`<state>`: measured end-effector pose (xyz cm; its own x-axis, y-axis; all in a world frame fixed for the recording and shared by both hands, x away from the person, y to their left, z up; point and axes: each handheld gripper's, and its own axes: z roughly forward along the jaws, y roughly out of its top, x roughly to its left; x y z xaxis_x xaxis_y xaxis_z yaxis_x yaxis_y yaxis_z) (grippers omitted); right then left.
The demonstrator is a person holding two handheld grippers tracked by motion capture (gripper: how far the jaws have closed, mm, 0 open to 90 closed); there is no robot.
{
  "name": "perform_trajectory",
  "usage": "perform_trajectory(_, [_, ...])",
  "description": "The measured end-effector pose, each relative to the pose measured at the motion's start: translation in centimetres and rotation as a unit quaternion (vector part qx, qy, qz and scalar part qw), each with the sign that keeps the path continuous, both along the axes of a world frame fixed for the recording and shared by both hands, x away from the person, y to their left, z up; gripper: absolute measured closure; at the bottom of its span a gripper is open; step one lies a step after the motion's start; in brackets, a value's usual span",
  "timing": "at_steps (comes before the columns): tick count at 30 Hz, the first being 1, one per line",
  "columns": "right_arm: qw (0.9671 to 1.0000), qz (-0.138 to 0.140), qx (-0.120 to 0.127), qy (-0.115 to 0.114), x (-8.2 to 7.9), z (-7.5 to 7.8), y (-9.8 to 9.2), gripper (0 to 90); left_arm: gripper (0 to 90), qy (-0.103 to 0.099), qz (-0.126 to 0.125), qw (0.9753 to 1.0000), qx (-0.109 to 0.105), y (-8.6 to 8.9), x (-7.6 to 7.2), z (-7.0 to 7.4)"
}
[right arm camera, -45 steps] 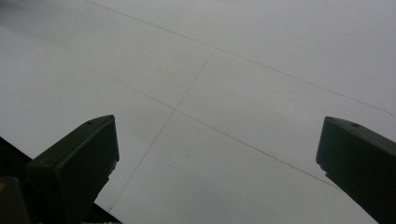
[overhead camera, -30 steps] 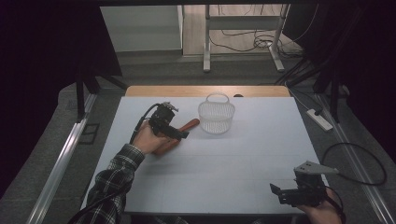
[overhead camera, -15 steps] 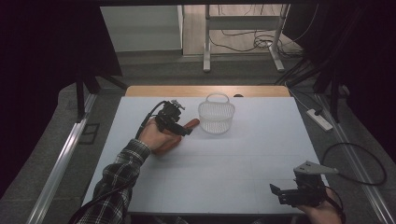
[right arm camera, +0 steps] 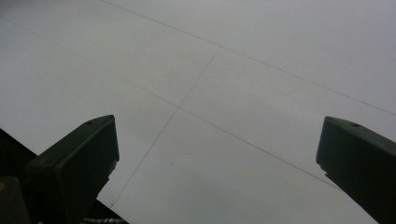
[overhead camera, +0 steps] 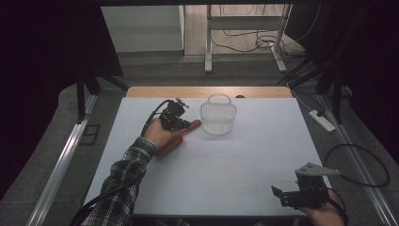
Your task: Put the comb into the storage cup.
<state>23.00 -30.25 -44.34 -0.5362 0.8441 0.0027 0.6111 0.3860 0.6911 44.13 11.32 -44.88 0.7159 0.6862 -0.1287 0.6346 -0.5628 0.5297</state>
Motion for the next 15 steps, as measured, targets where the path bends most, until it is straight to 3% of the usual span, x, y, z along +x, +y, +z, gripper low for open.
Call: perform_trajectory(15, [1.0000, 0.001, -0.002, 0.001, 0.0, 0.0, 0.0, 0.0, 89.2, 0.027, -0.001, 0.9991, 0.033, -0.6, 1.2, -3.0])
